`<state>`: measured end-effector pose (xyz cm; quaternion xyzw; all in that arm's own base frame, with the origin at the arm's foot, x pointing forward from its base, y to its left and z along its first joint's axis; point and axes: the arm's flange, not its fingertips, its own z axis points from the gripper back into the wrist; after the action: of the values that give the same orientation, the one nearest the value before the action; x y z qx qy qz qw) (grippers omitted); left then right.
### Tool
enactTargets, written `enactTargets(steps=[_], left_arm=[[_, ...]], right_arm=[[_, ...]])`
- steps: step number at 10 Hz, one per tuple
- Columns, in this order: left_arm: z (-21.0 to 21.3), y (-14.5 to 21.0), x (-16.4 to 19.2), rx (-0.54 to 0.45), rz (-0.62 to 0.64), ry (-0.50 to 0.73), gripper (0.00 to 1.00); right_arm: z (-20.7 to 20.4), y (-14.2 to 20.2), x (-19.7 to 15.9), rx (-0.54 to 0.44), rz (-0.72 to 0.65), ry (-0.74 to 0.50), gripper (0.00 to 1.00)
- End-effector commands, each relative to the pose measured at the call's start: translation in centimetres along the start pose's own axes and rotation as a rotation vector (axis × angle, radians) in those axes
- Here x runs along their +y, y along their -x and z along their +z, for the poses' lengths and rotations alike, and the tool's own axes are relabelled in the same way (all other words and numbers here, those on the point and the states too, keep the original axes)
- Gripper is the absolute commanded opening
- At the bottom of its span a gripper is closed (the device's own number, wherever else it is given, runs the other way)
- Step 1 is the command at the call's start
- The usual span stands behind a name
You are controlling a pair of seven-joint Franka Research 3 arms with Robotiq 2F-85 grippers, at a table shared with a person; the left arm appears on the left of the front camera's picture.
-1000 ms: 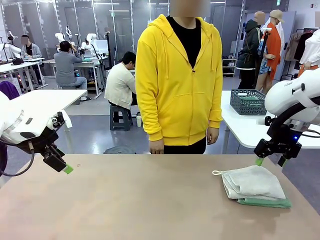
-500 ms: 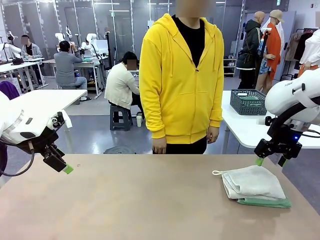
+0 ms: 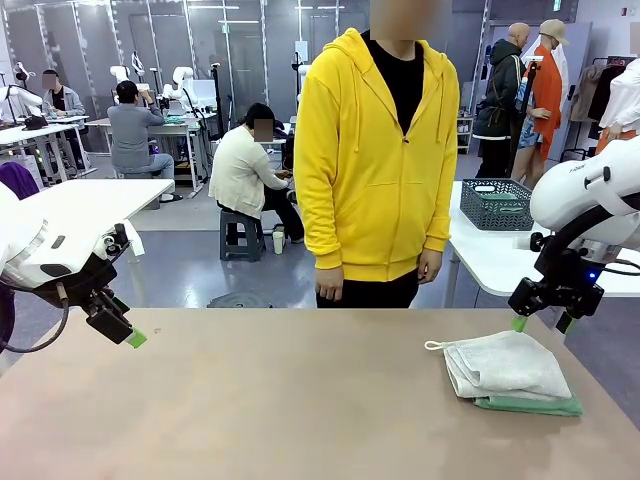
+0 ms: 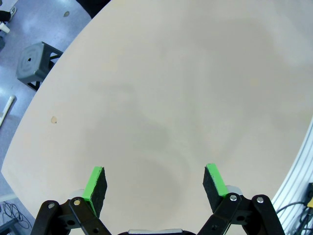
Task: Fold the towels and place them in the basket.
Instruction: Stack the folded Towel with hook on the right side of the table.
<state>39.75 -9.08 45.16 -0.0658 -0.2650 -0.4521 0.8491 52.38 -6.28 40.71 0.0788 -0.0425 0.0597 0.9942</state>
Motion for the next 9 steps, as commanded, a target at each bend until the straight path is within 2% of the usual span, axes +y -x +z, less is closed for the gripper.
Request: enactTargets(steps=[1,3,4,5,7,9], left_arm=[[0.0,0.0,0.0,0.000,0.000,0.000,1.00],[5.2,-1.3,3.6,-0.013,0.025,0.092,1.00],[7.9,-1.1,5.0,-0.056,0.055,0.151,1.00],[10.7,-0.7,6.5,-0.102,0.084,0.178,1.00],[15.3,1.3,9.1,-0.179,0.161,0.199,1.00],[19.7,5.1,11.6,-0.274,0.256,0.250,1.00]], right_arm=[[0.0,0.0,0.0,0.000,0.000,0.000,1.00],[7.2,1.6,-0.1,-0.136,0.144,-0.013,1.00],[9.8,3.0,-0.4,-0.175,0.200,-0.016,1.00],[12.2,4.5,-1.0,-0.179,0.274,-0.072,1.00],[16.5,7.7,-2.7,-0.280,0.366,-0.194,1.00],[20.0,12.0,-4.5,-0.386,0.440,-0.305,1.00]])
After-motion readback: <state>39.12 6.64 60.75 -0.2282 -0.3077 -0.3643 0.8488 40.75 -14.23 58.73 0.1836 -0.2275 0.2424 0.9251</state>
